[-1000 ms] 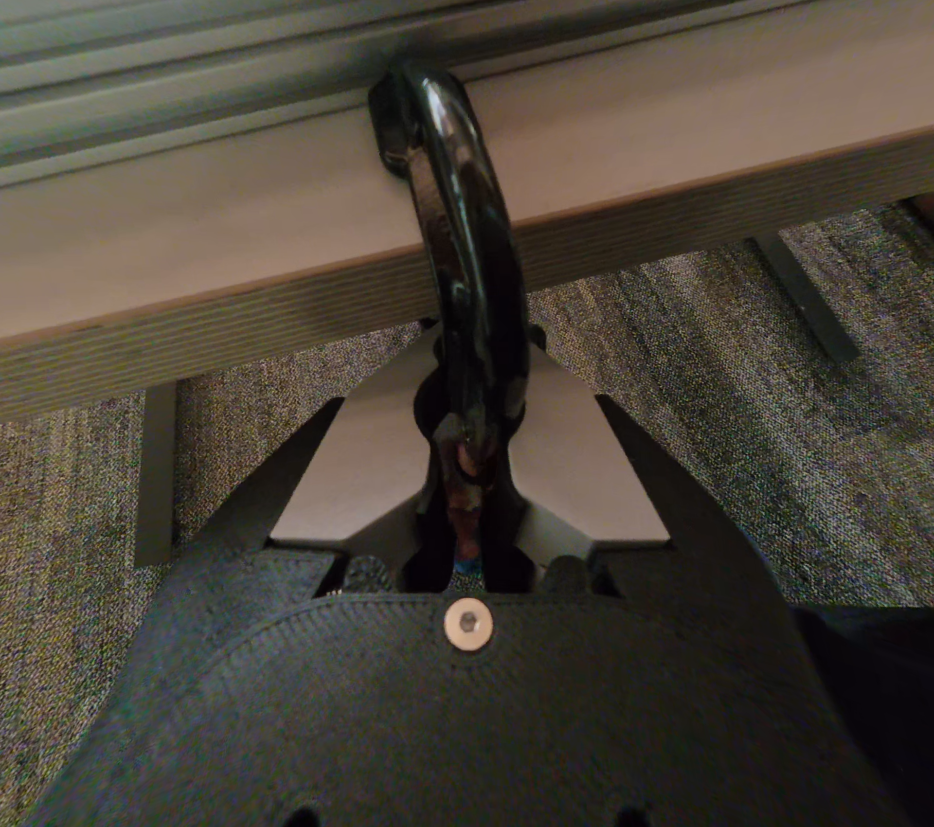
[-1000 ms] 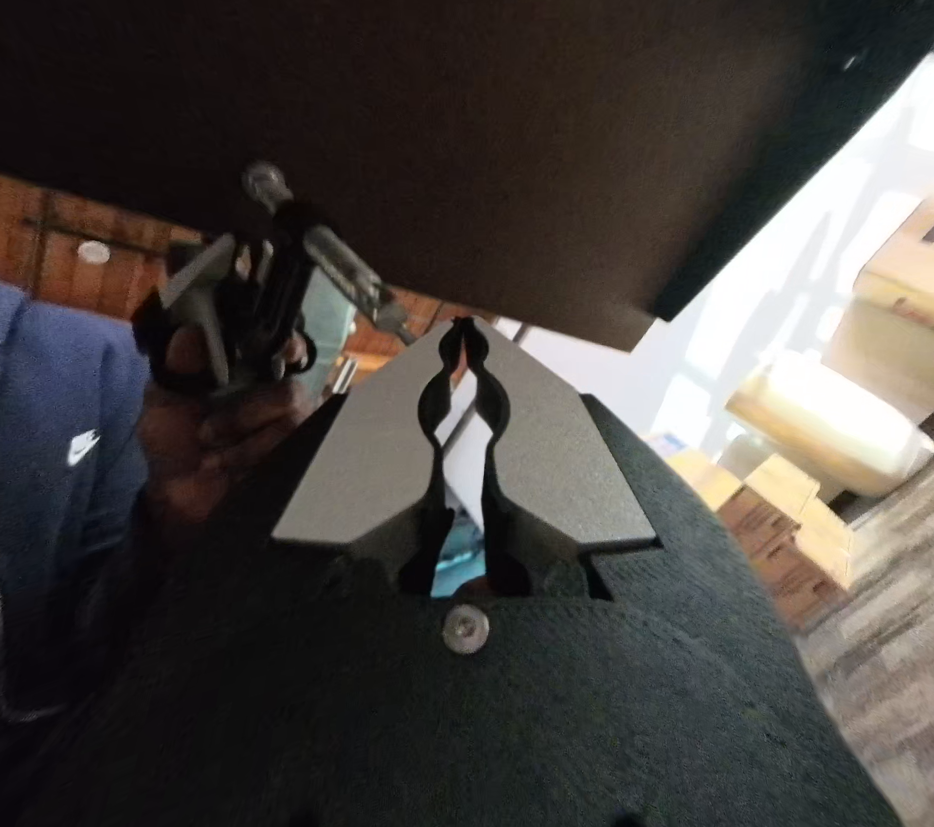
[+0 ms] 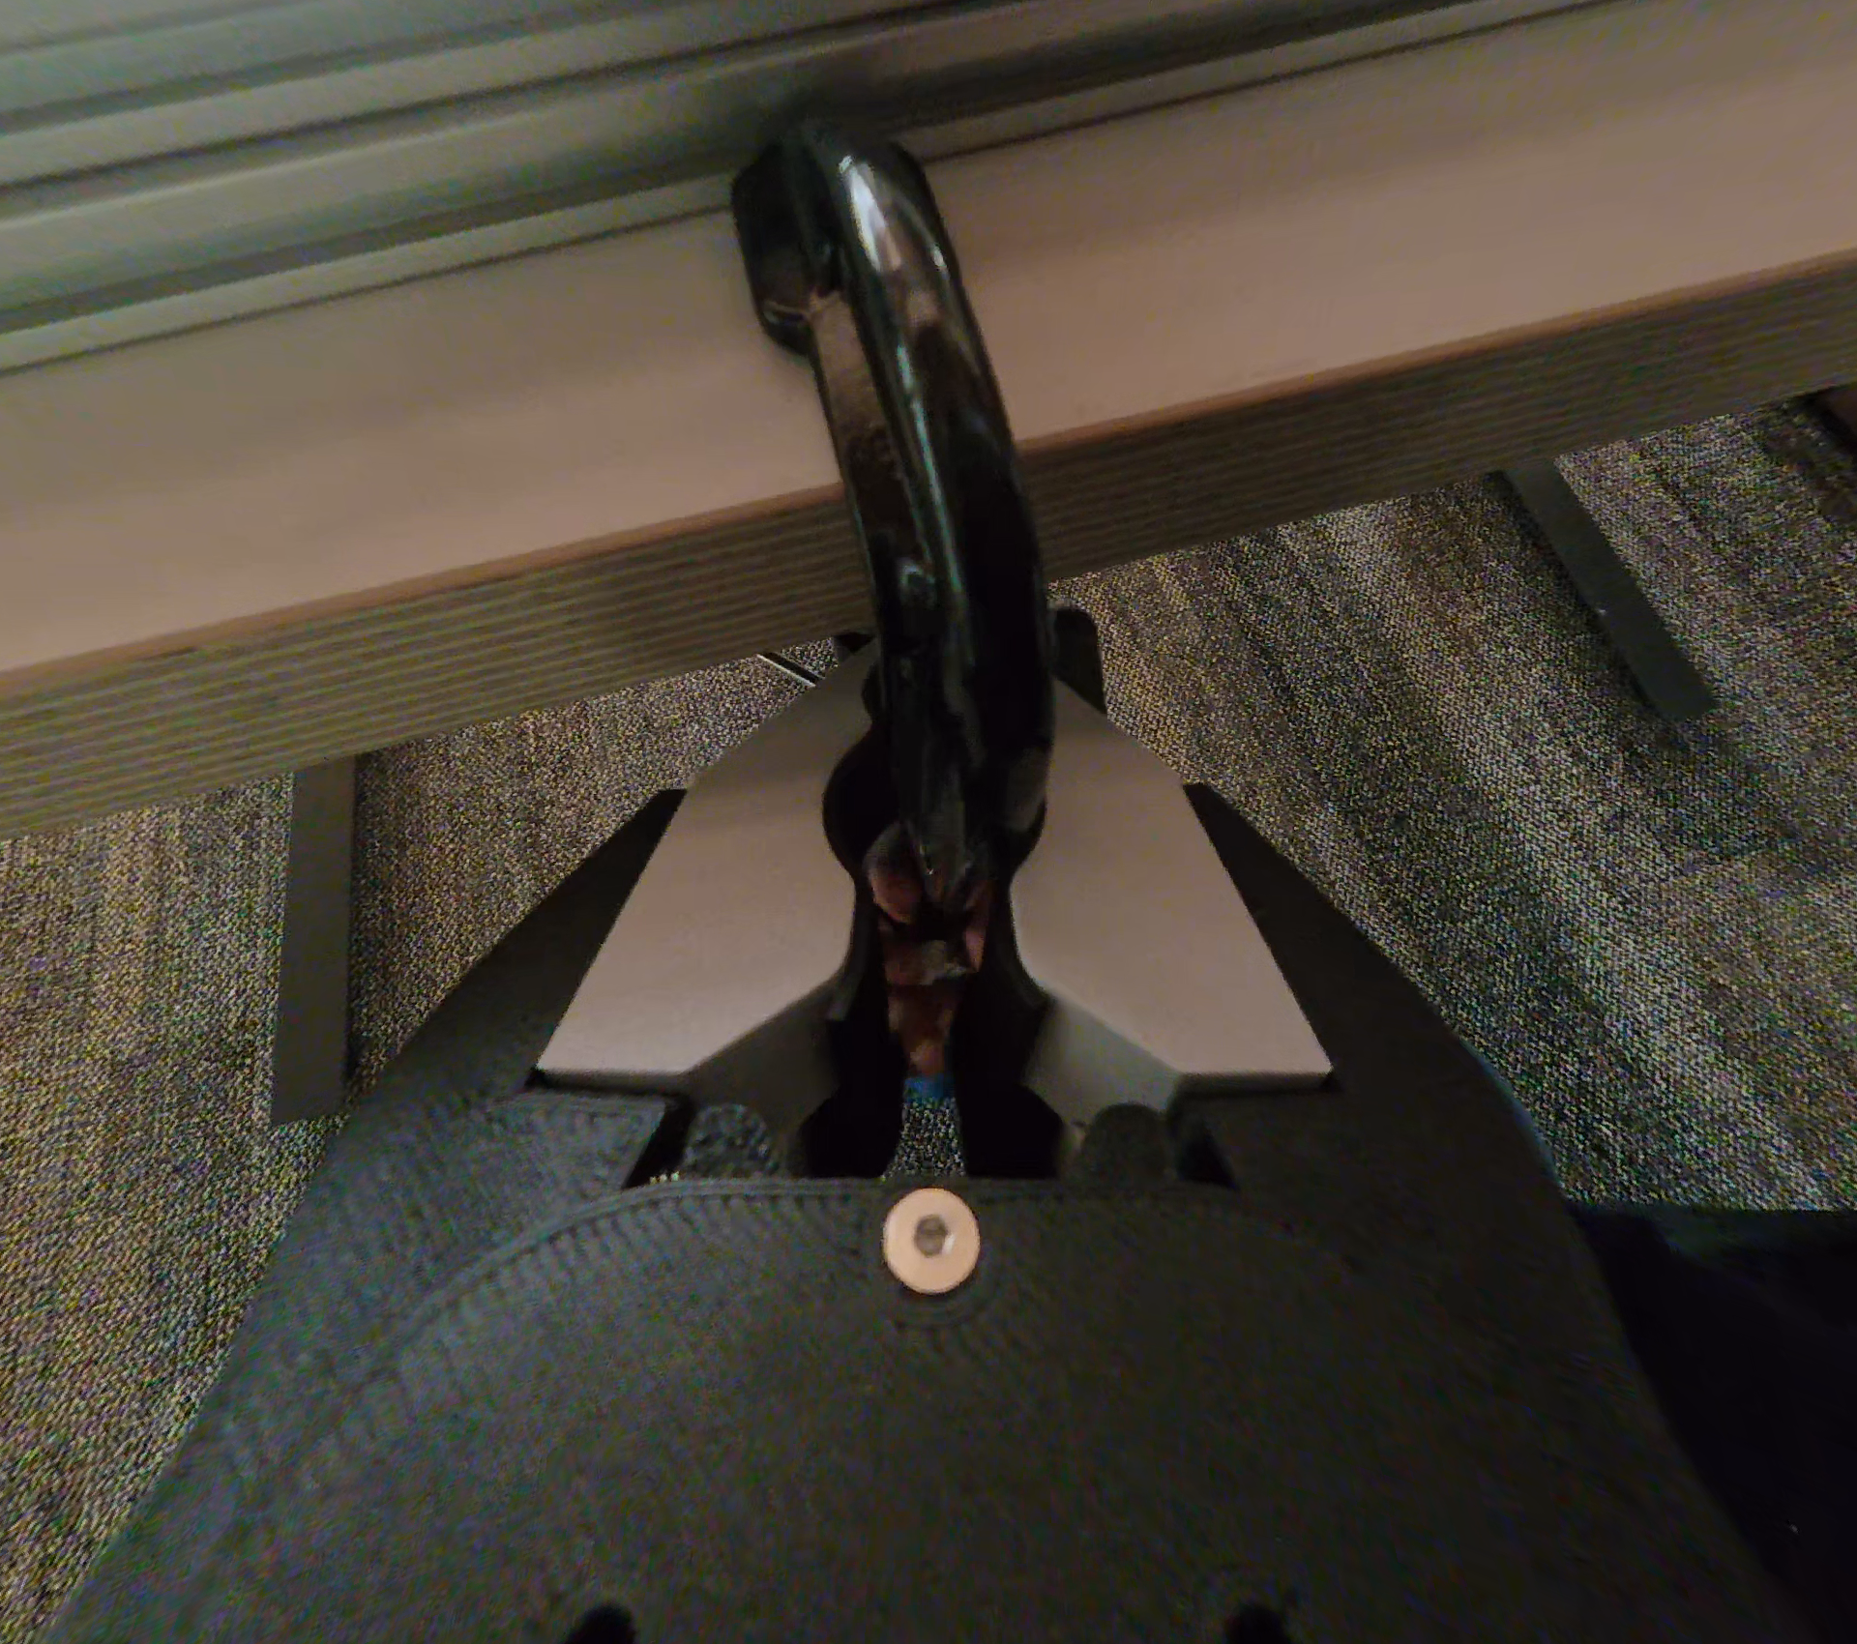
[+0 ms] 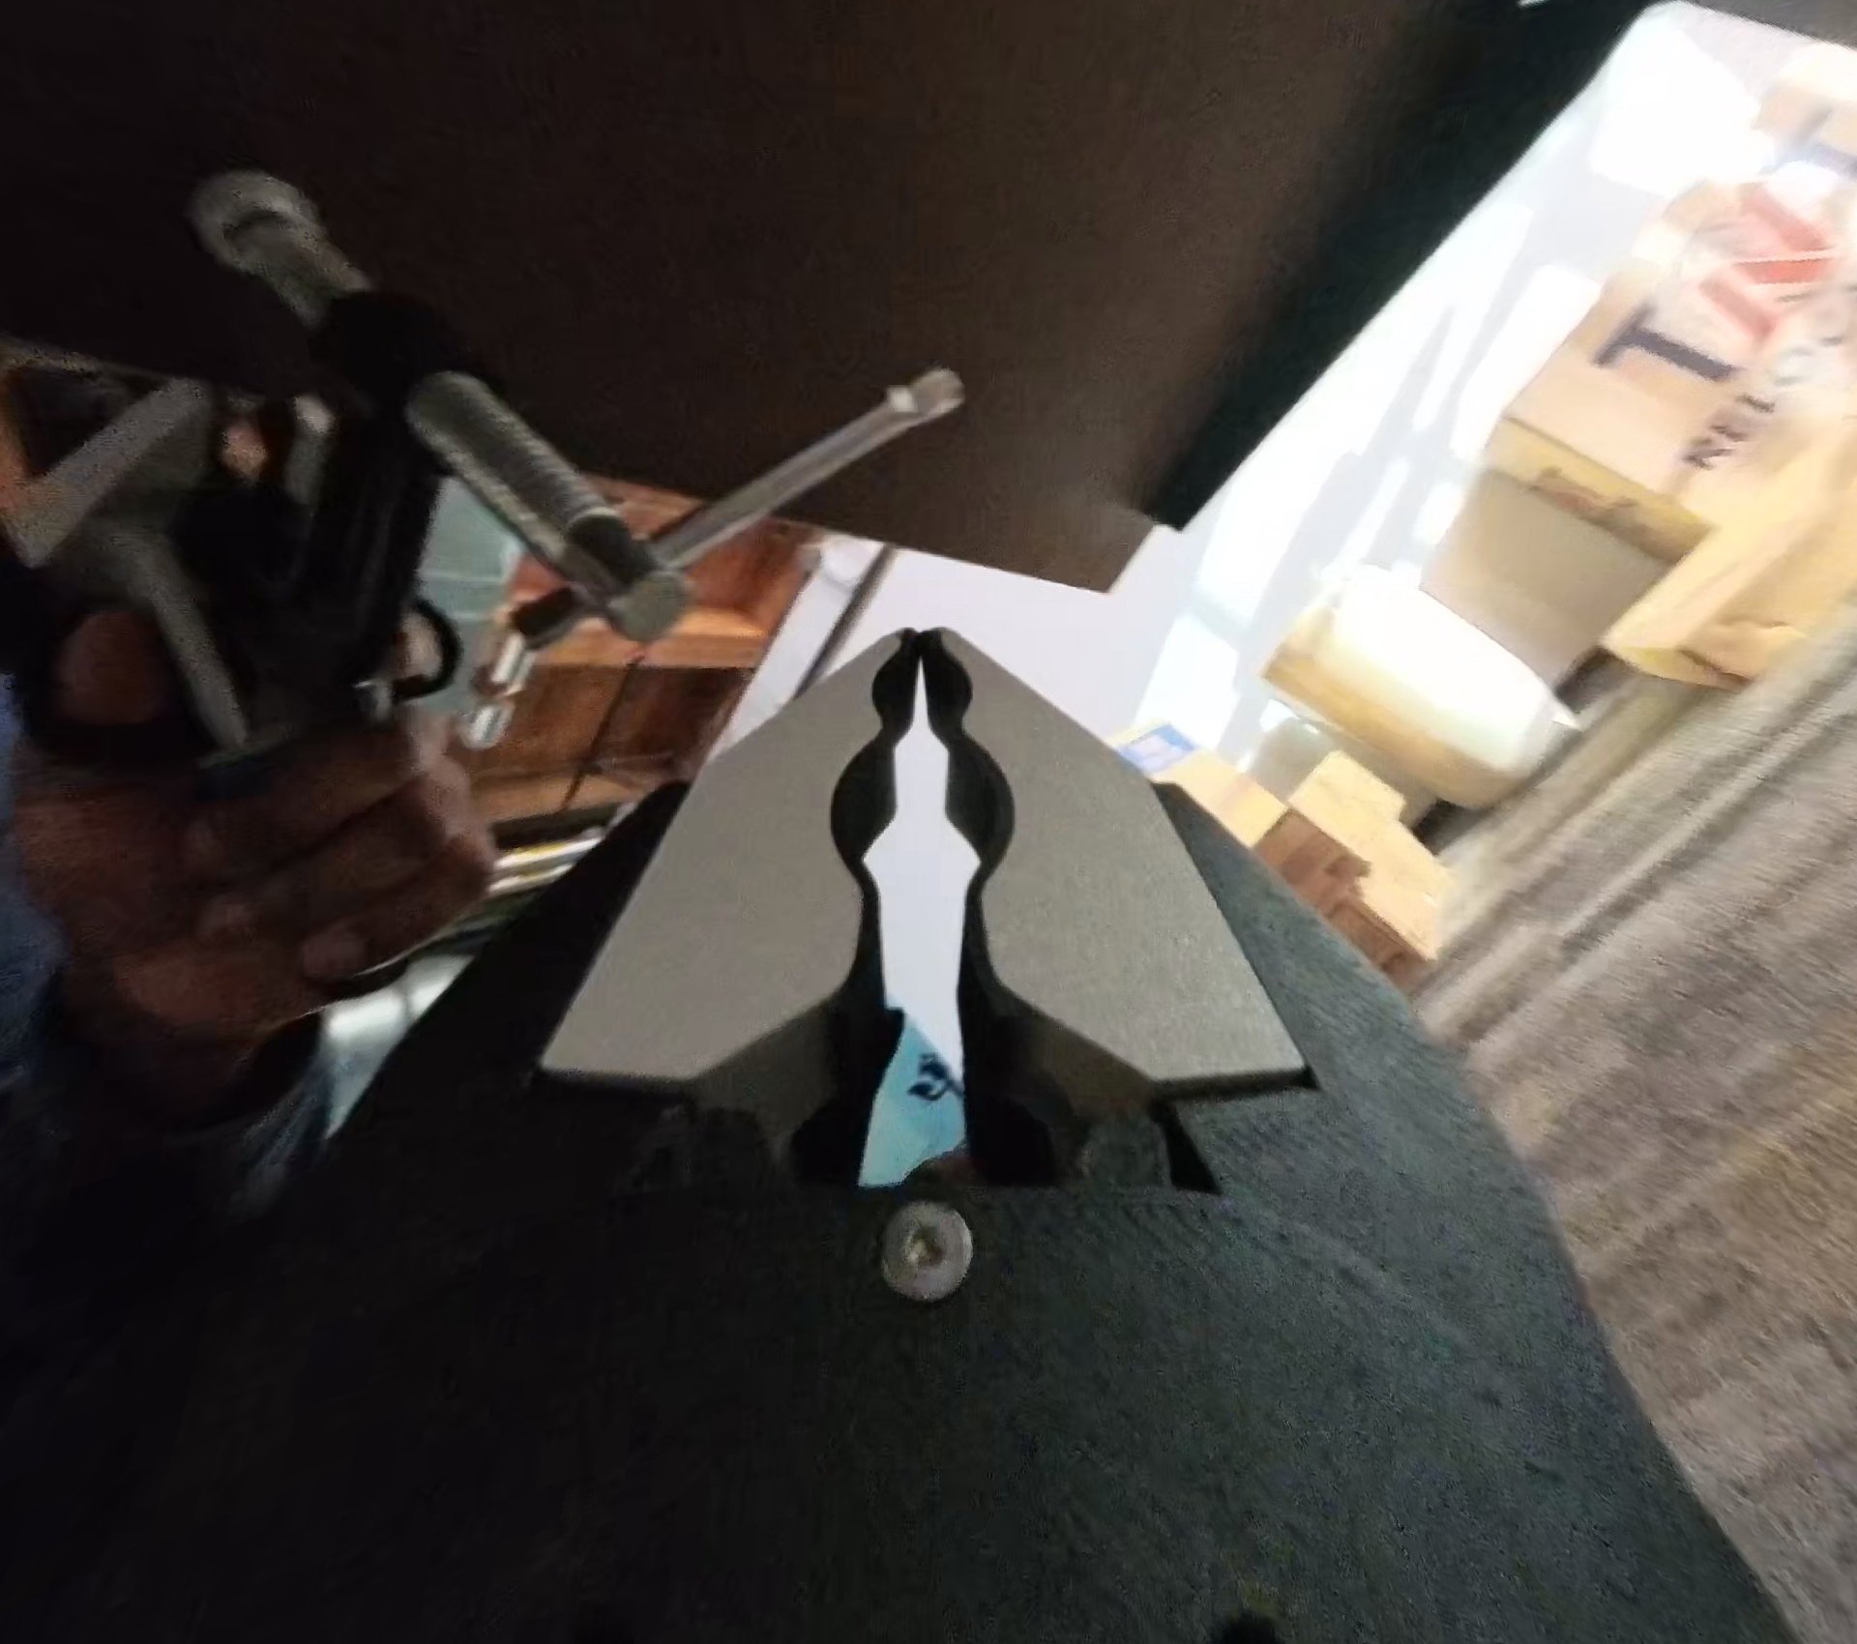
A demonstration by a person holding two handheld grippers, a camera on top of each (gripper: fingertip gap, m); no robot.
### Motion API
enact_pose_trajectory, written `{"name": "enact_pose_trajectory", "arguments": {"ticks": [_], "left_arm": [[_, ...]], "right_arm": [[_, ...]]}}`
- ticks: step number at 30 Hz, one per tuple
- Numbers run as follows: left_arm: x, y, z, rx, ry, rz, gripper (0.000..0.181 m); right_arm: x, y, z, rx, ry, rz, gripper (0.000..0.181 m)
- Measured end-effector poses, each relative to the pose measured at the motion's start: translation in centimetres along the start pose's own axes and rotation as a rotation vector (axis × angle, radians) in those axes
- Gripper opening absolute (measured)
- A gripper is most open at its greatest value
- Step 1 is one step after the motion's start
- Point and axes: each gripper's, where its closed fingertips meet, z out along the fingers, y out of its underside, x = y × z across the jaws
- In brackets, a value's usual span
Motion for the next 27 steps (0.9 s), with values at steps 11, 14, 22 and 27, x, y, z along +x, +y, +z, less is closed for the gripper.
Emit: {"name": "enact_pose_trajectory", "arguments": {"ticks": [11, 14, 22, 27], "left_arm": [[0.0, 0.0, 0.0, 0.0, 0.008, -0.005, 0.017], [0.0, 0.0, -0.1, -0.001, 0.002, 0.002, 0.017], [0.1, 0.0, -0.1, -0.002, 0.019, -0.008, 0.018], [0.1, 0.0, -0.1, -0.002, 0.02, -0.009, 0.018]], "right_arm": [[-1.3, -5.6, -0.7, 0.053, 0.052, -0.272, 0.001], [-1.1, -3.6, 0.8, -0.074, 0.031, -0.257, 0.001], [0.1, -0.7, 0.7, -0.147, 0.021, -0.208, 0.001], [-1.9, -1.5, 0.2, -0.019, -0.074, -0.174, 0.001]]}}
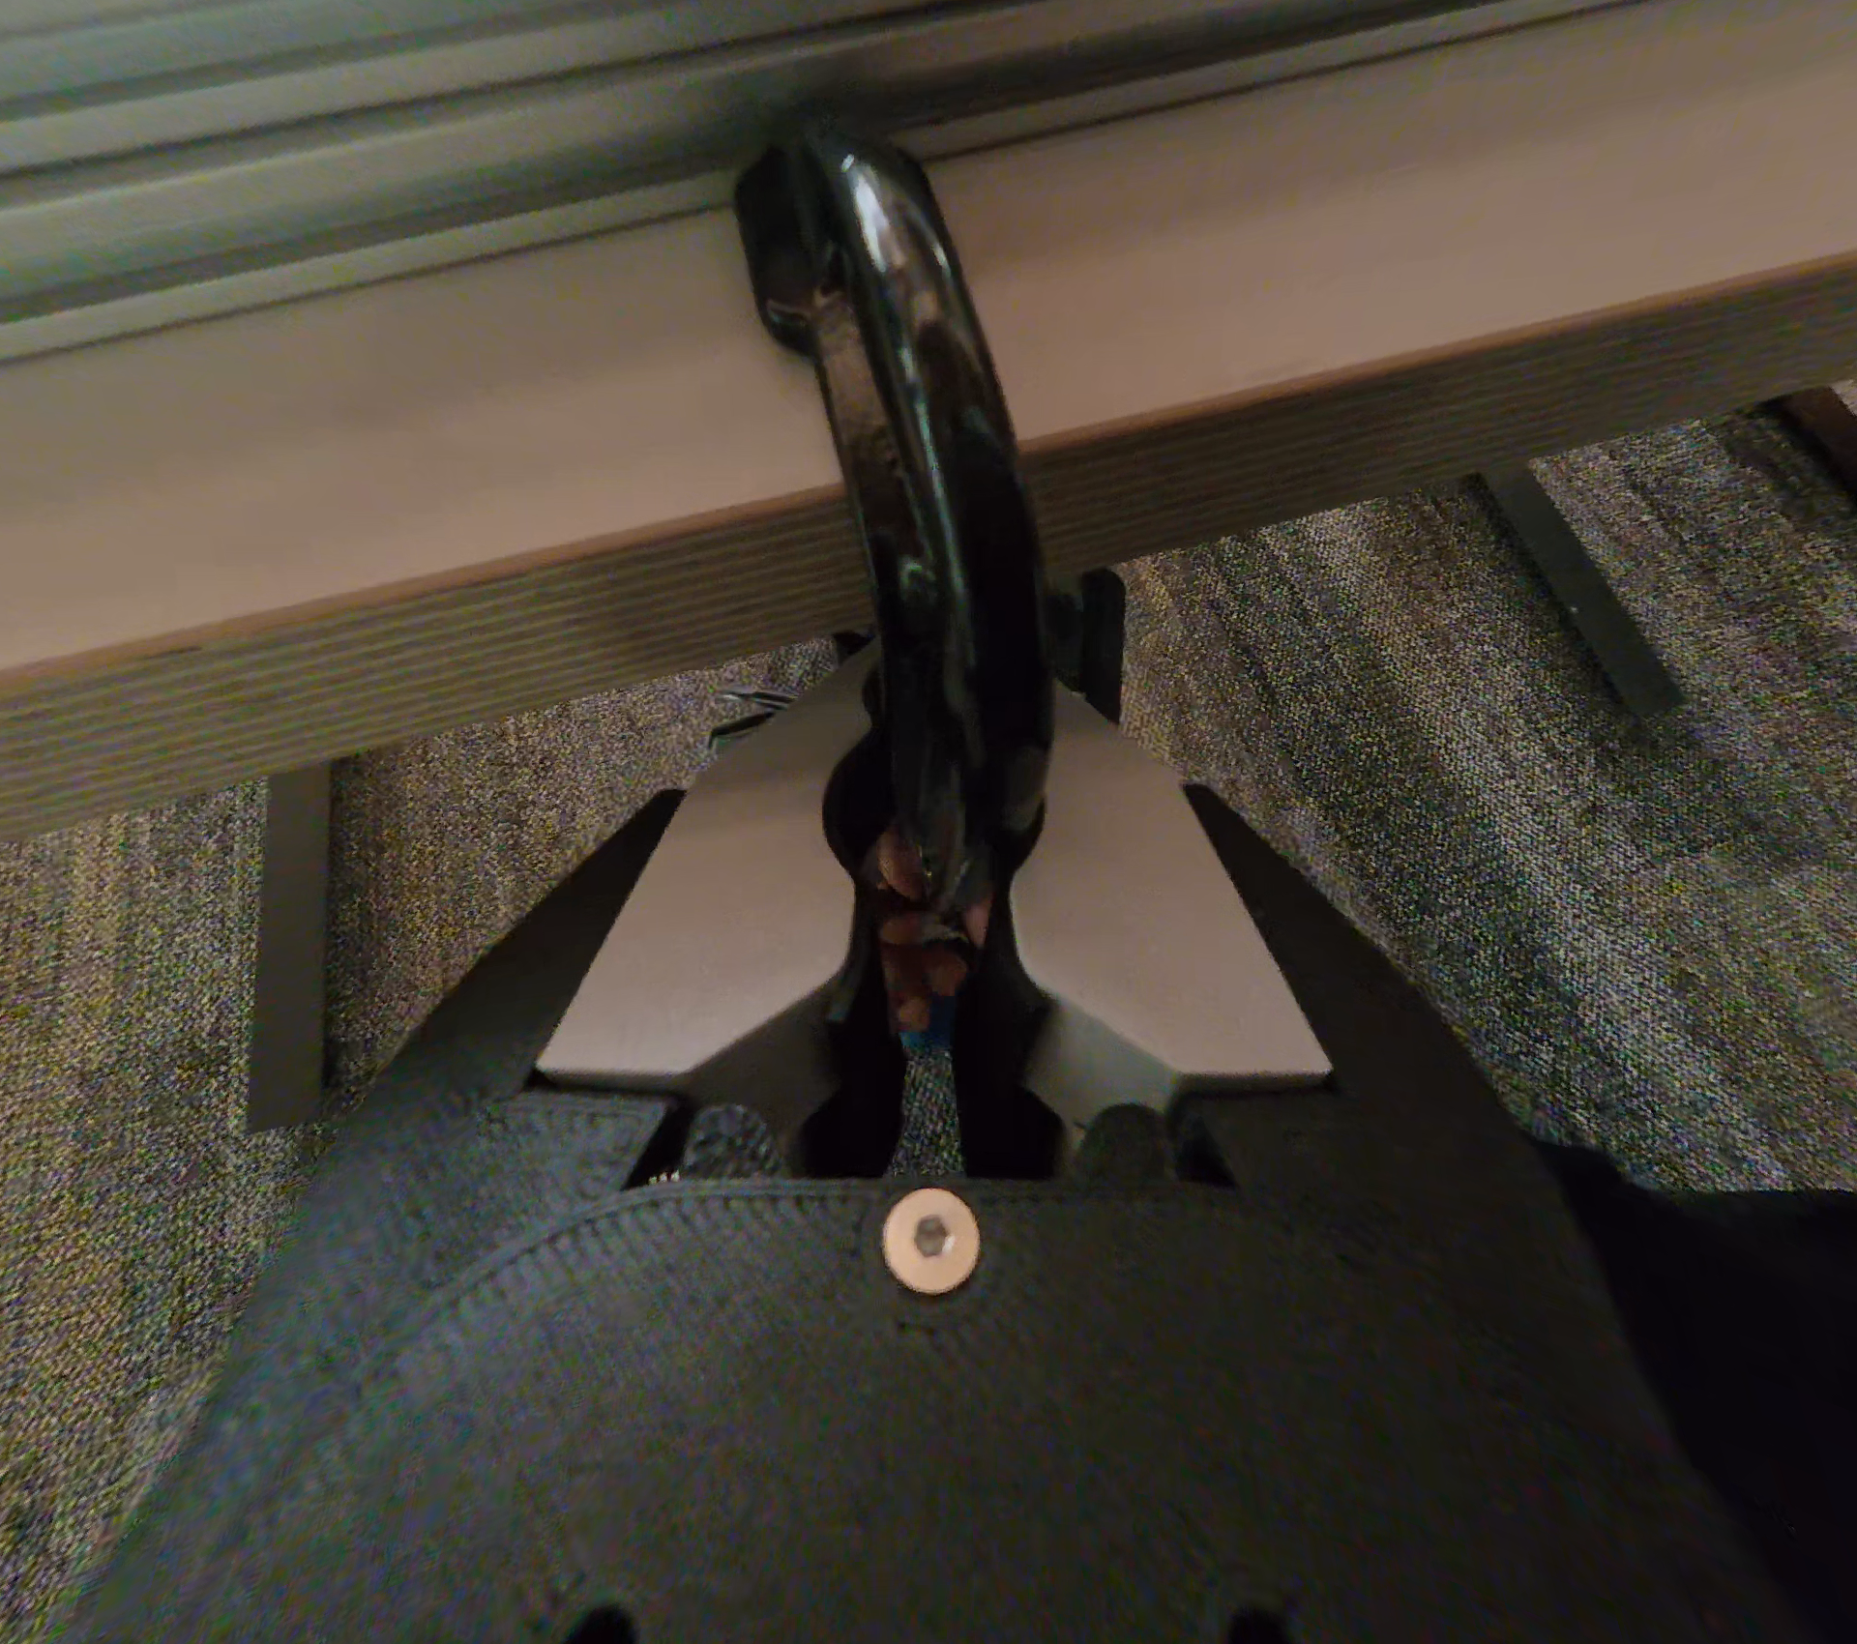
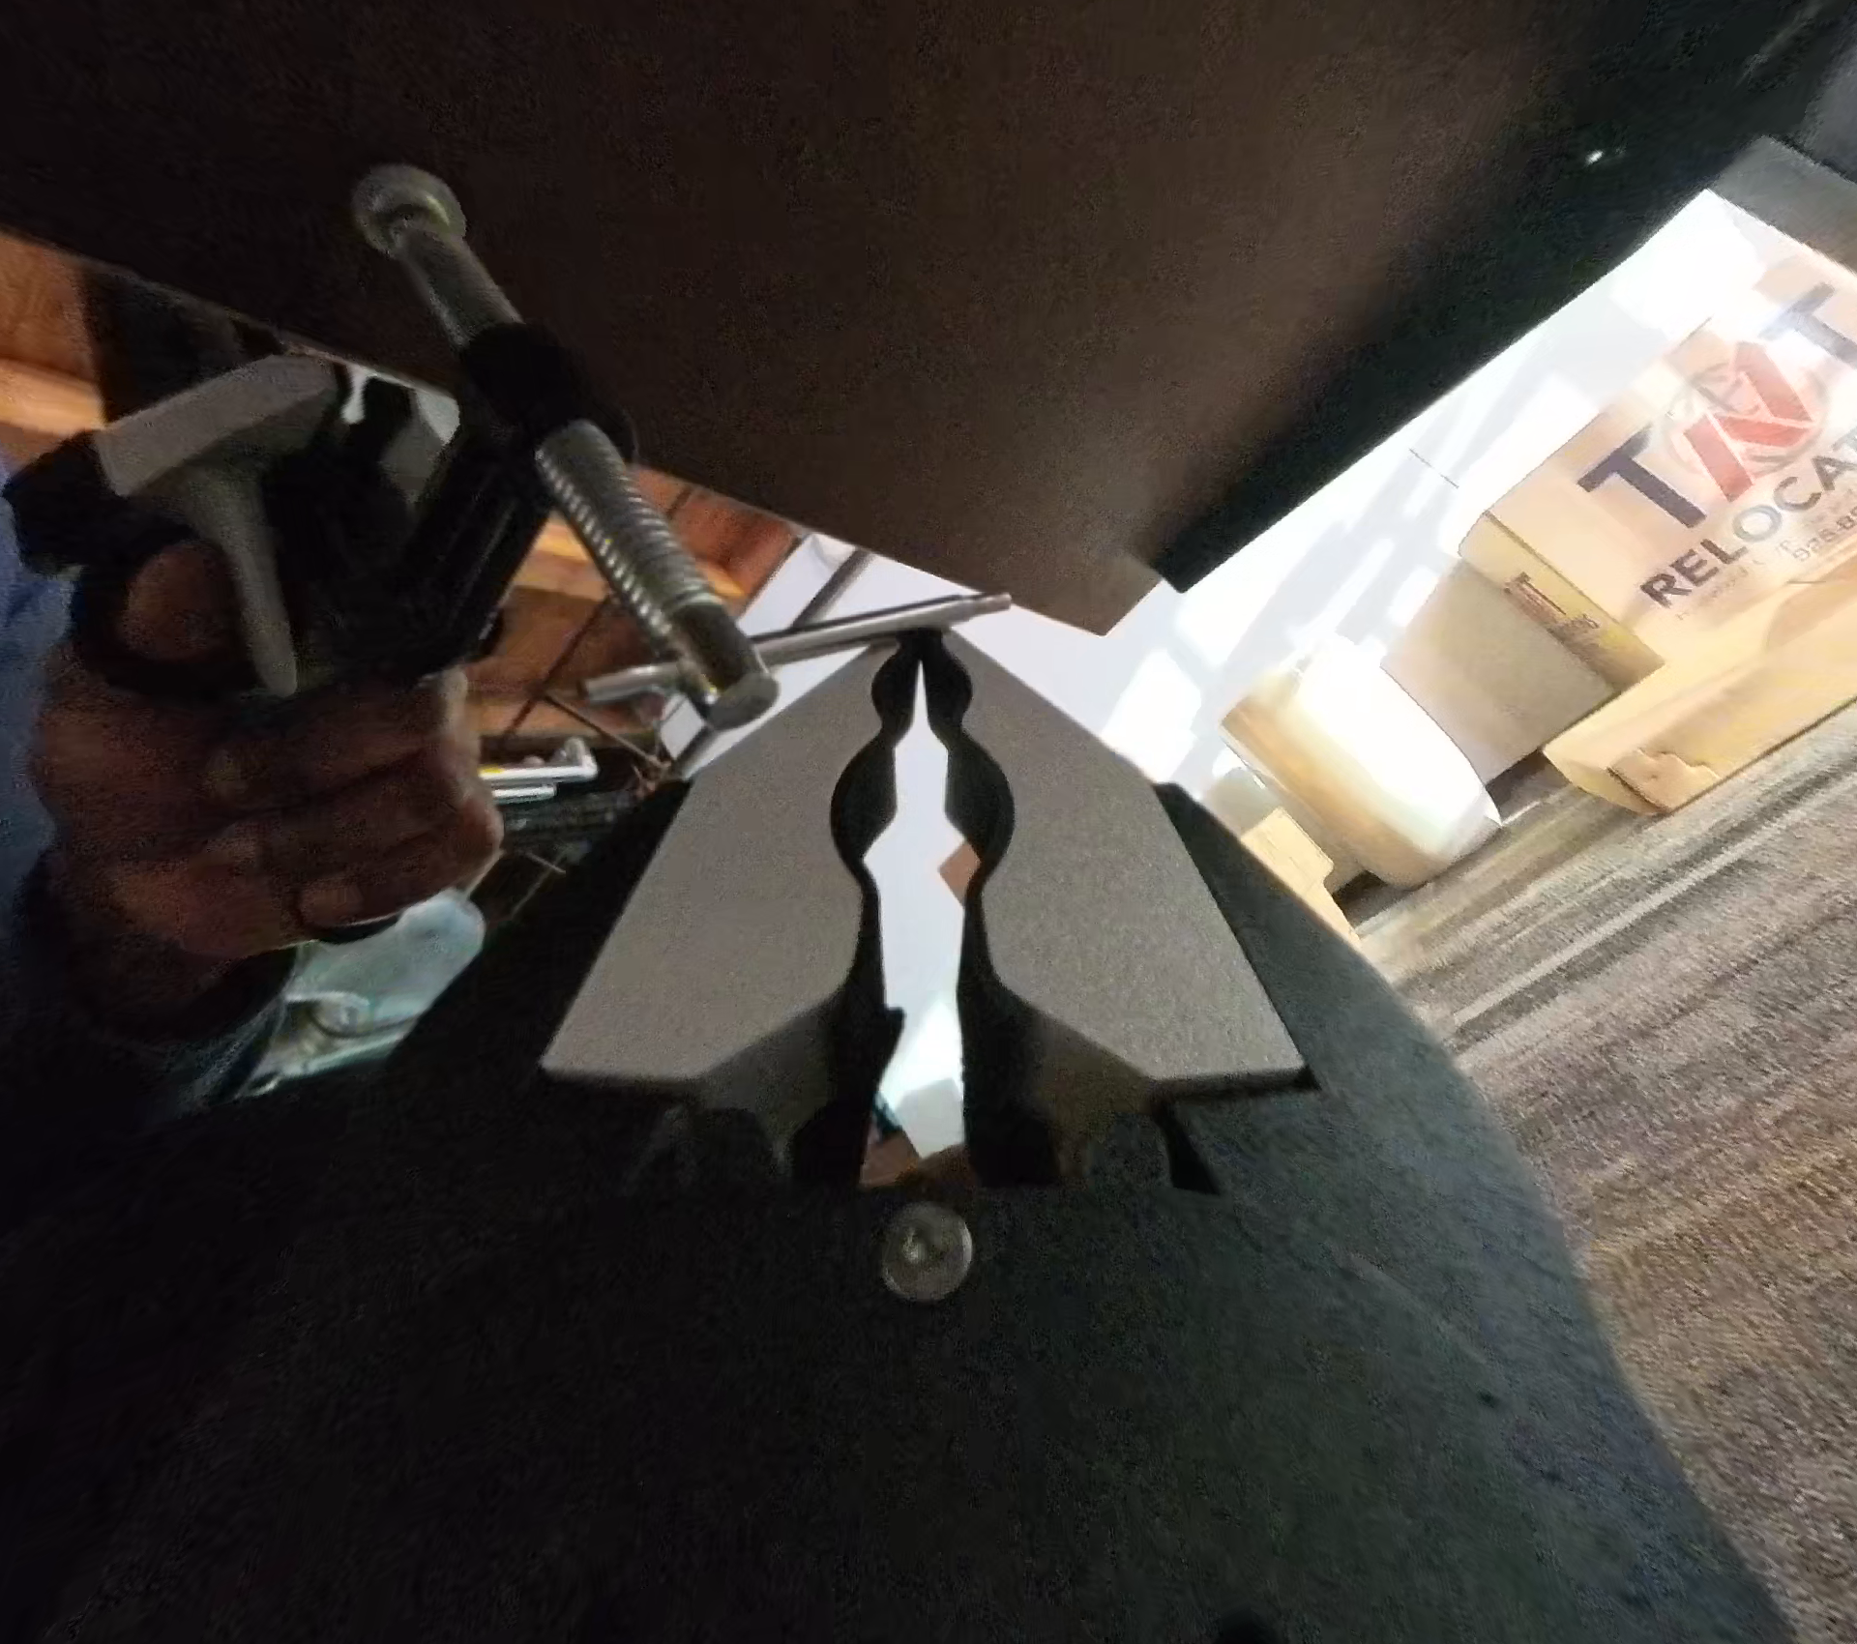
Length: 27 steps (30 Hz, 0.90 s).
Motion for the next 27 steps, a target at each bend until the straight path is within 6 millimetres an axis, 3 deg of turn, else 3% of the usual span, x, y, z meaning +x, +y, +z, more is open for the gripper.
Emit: {"name": "enact_pose_trajectory", "arguments": {"ticks": [2, 4, 7, 9, 11, 15, 19, 22, 27], "left_arm": [[-0.1, 0.0, 0.0, 0.0, -0.003, 0.004, 0.017], [0.0, 0.0, 0.0, 0.001, 0.002, -0.004, 0.017], [0.0, 0.0, 0.0, -0.001, -0.002, 0.001, 0.017], [0.0, 0.0, 0.0, 0.0, 0.002, -0.003, 0.017], [0.1, 0.0, 0.0, 0.001, 0.008, -0.009, 0.017], [0.0, 0.0, -0.1, 0.002, 0.007, -0.006, 0.016], [0.2, 0.0, -0.1, 0.005, 0.018, -0.019, 0.017], [0.1, 0.0, 0.0, 0.004, 0.011, -0.012, 0.018], [0.0, 0.0, 0.0, 0.004, 0.001, -0.004, 0.017]], "right_arm": [[0.4, 0.6, -0.1, -0.007, 0.031, -0.015, 0.001], [2.2, 0.6, -0.7, 0.004, 0.129, -0.03, 0.001], [4.0, -1.7, -2.2, 0.116, 0.253, -0.084, 0.001], [3.1, -3.7, -2.3, 0.187, 0.223, -0.115, 0.001], [2.4, -4.1, -1.3, 0.144, 0.189, -0.145, 0.001], [1.7, -1.7, 0.8, -0.038, 0.108, -0.139, 0.001], [0.9, -0.9, 0.8, 0.02, 0.019, -0.036, 0.001], [0.7, 1.1, 1.4, -0.026, 0.011, -0.035, 0.001], [-1.6, 0.2, 0.5, 0.133, -0.109, 0.048, 0.001]]}}
